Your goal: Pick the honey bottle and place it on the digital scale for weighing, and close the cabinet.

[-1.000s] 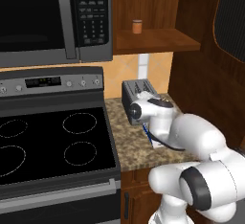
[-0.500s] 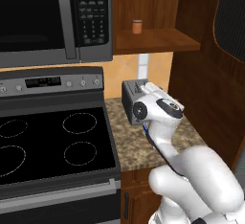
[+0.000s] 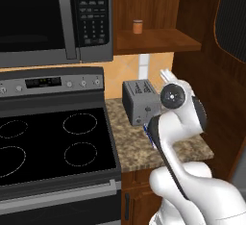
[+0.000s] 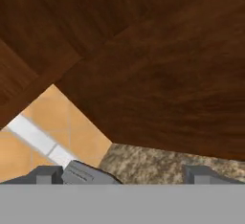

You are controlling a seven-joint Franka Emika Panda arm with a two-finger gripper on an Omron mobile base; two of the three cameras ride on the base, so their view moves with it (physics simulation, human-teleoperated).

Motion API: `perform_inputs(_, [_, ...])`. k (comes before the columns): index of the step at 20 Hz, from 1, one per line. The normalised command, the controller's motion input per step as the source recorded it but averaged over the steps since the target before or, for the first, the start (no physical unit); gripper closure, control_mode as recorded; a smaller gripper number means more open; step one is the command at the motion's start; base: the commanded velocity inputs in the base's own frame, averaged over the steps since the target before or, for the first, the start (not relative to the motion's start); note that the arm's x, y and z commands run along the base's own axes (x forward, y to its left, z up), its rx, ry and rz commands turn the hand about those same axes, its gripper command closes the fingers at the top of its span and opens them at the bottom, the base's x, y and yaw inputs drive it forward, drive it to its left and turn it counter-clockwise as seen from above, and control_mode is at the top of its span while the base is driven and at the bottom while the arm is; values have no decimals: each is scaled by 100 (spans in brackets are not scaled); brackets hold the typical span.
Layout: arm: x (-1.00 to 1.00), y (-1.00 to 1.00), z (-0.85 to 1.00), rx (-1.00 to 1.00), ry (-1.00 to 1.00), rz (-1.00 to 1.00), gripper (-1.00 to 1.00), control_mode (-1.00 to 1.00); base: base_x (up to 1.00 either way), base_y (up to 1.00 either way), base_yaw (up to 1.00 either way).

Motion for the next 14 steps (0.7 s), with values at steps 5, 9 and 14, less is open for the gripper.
perform_inputs(5, [-100,1,62,46,0,-4,-100,-100,0,0,0])
perform_inputs(9, [-96,0,1,31,-8,-12,-100,-100,0,0,0])
perform_inputs(14, [-90,-3,29,17,-25,-4,-100,-100,0,0,0])
